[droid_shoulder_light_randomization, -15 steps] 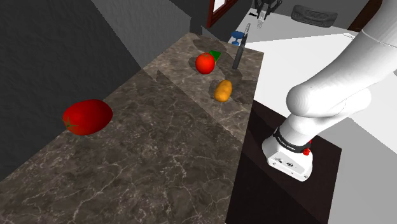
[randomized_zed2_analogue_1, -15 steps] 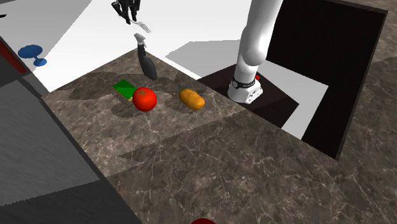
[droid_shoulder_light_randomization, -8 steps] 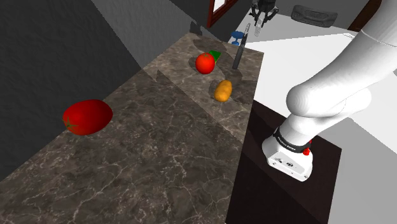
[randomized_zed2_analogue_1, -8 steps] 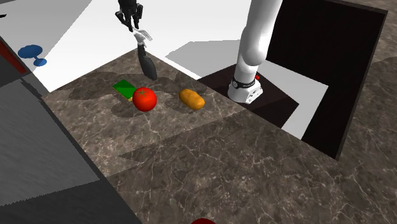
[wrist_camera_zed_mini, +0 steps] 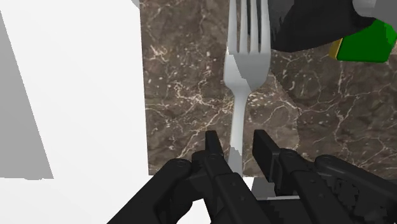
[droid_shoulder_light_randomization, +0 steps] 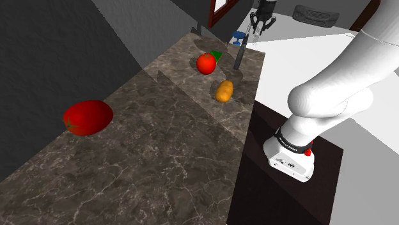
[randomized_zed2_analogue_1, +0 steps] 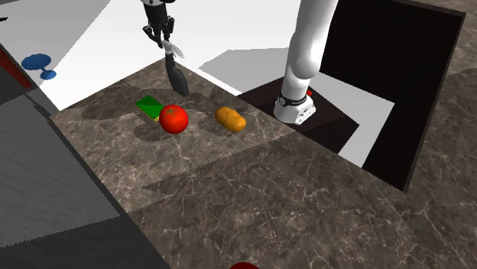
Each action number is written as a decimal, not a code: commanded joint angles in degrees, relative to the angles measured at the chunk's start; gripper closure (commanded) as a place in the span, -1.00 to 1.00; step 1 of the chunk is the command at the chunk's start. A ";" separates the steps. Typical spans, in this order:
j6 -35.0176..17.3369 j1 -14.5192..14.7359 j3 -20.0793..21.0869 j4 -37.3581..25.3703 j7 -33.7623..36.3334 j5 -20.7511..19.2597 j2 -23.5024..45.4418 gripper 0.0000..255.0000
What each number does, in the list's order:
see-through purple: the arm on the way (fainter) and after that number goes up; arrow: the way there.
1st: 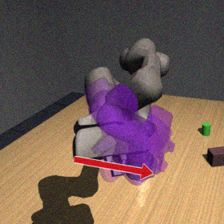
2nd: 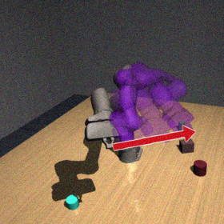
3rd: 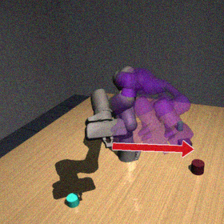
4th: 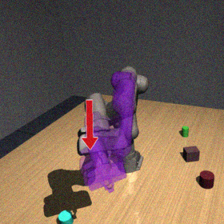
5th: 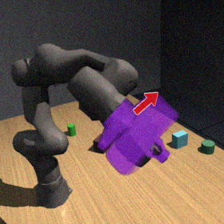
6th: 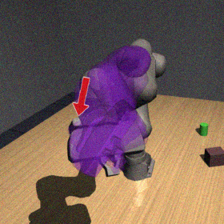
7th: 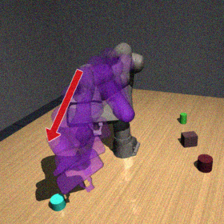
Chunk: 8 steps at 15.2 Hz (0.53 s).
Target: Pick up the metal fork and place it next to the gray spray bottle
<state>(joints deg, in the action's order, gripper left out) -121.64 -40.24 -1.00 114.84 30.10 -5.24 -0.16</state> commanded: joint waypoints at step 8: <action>-6.72 -0.08 -0.08 4.48 0.58 -0.37 2.21 1.00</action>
<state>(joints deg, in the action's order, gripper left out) -127.56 -40.34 -1.10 118.83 30.55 -5.55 1.79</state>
